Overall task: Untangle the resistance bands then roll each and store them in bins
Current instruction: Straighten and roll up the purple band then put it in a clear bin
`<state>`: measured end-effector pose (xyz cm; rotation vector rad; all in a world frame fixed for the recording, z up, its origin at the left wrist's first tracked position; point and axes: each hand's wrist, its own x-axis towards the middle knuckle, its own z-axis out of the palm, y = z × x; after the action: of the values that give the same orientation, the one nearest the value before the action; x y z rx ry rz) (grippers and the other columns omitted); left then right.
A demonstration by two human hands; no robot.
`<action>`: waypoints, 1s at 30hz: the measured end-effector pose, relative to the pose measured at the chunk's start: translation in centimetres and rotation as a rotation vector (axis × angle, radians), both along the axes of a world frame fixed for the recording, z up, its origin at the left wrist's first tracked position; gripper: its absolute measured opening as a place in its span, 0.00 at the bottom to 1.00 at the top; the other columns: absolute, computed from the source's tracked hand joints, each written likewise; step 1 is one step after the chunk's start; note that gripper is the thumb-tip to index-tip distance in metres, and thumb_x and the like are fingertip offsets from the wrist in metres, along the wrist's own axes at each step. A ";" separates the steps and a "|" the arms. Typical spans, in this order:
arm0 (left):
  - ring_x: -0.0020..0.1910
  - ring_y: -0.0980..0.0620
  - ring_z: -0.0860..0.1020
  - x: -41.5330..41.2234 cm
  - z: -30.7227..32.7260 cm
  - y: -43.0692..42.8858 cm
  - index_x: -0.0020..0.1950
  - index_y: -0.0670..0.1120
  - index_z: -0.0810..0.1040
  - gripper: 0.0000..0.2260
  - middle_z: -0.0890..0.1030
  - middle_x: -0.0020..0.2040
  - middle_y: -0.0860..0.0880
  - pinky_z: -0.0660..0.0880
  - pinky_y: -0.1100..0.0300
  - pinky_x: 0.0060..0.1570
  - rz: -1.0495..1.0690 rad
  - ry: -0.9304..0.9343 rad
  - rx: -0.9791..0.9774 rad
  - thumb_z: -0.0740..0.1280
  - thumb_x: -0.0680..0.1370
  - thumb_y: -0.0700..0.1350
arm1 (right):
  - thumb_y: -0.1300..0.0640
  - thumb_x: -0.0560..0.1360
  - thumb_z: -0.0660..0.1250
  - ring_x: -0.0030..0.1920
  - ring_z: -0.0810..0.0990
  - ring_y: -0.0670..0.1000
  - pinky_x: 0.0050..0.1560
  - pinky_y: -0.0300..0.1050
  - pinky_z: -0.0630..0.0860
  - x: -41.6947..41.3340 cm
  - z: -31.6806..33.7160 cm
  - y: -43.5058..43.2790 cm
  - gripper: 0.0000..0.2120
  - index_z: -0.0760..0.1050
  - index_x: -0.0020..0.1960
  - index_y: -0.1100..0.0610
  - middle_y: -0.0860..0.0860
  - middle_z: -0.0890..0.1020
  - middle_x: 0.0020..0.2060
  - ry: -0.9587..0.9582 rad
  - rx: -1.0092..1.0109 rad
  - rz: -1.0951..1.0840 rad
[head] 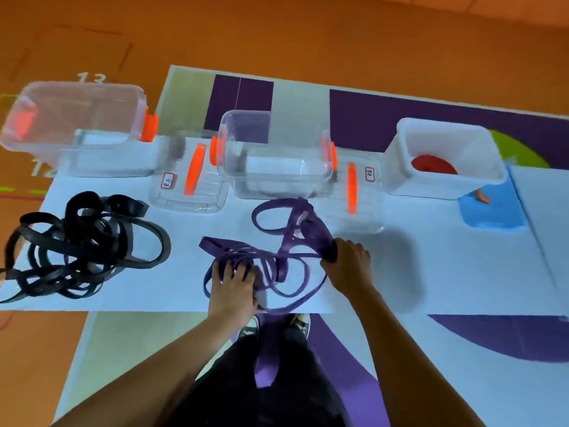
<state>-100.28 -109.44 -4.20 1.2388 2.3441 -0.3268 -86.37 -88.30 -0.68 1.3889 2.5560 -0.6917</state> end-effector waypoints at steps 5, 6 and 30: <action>0.60 0.36 0.77 1.0 -0.4 1.0 0.61 0.43 0.81 0.24 0.83 0.55 0.44 0.62 0.34 0.73 0.049 -0.015 0.115 0.73 0.70 0.55 | 0.45 0.76 0.70 0.53 0.80 0.64 0.54 0.53 0.74 3.0 3.3 1.0 0.16 0.80 0.53 0.57 0.58 0.85 0.47 0.077 -0.012 -0.200; 0.61 0.36 0.76 0.9 -0.4 1.0 0.62 0.43 0.80 0.24 0.83 0.56 0.43 0.61 0.35 0.73 0.075 -0.020 0.105 0.73 0.71 0.55 | 0.44 0.75 0.70 0.52 0.80 0.64 0.55 0.54 0.75 3.6 3.8 1.3 0.15 0.80 0.53 0.56 0.57 0.85 0.46 0.096 -0.019 -0.232; 0.68 0.38 0.72 -4.1 1.5 2.5 0.69 0.48 0.74 0.26 0.77 0.68 0.45 0.61 0.42 0.69 0.334 0.124 -0.053 0.58 0.79 0.63 | 0.62 0.77 0.68 0.43 0.74 0.55 0.37 0.42 0.68 8.1 16.6 7.3 0.10 0.73 0.58 0.61 0.54 0.78 0.44 0.561 0.224 -0.495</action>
<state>-104.35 -106.91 -2.71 0.8035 2.5762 -0.3576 -78.30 -81.04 15.90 2.2165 2.7656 -1.0156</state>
